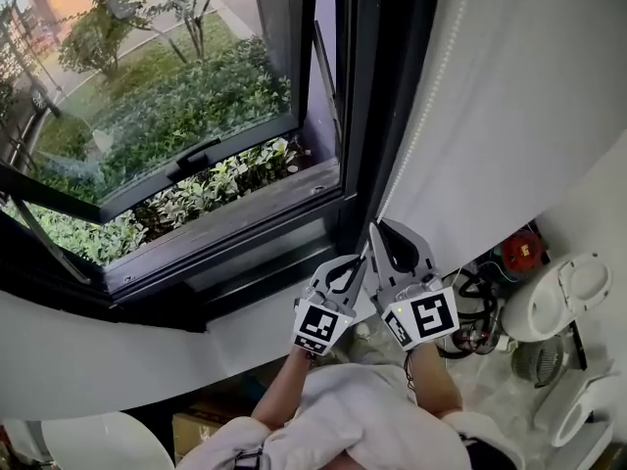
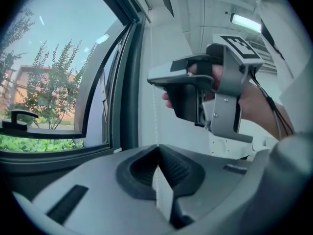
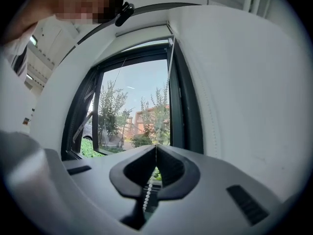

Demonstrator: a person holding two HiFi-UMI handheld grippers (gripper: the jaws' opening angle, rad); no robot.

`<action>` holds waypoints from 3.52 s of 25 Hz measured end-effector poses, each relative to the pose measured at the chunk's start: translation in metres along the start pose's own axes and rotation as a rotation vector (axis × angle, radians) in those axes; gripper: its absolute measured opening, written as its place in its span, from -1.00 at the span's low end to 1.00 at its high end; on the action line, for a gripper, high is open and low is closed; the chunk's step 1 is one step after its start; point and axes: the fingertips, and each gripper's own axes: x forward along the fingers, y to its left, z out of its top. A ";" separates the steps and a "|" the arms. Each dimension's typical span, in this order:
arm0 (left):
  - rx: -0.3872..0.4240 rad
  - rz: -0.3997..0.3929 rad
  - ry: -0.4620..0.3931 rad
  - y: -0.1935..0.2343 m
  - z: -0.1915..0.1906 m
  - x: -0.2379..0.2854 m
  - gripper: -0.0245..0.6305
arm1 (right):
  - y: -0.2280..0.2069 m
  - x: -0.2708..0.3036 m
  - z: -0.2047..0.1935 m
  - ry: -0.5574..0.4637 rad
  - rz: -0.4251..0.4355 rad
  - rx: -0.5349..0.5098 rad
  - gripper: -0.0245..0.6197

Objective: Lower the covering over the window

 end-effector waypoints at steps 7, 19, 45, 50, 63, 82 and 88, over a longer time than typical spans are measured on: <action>-0.031 -0.029 -0.013 -0.012 -0.007 -0.006 -0.88 | 0.009 -0.016 -0.004 -0.029 -0.009 0.020 -0.94; -0.044 -0.056 0.085 -0.032 -0.052 -0.004 -0.88 | 0.021 -0.031 -0.047 0.058 0.004 0.033 -0.94; -0.077 -0.068 0.211 -0.029 -0.124 -0.035 -0.82 | 0.027 -0.044 -0.194 0.311 0.027 0.113 -0.94; -0.090 -0.067 0.113 -0.014 -0.070 -0.045 -0.68 | 0.027 -0.047 -0.204 0.317 0.035 0.126 -0.94; 0.062 -0.086 -0.173 0.007 0.107 -0.024 -0.66 | 0.029 -0.045 -0.208 0.329 0.042 0.109 -0.94; 0.113 -0.101 -0.232 0.011 0.148 0.006 -0.87 | 0.033 -0.047 -0.228 0.403 0.055 0.087 -0.94; 0.066 -0.096 -0.171 0.009 0.118 0.005 -0.87 | 0.040 -0.052 -0.256 0.487 0.073 0.108 -0.94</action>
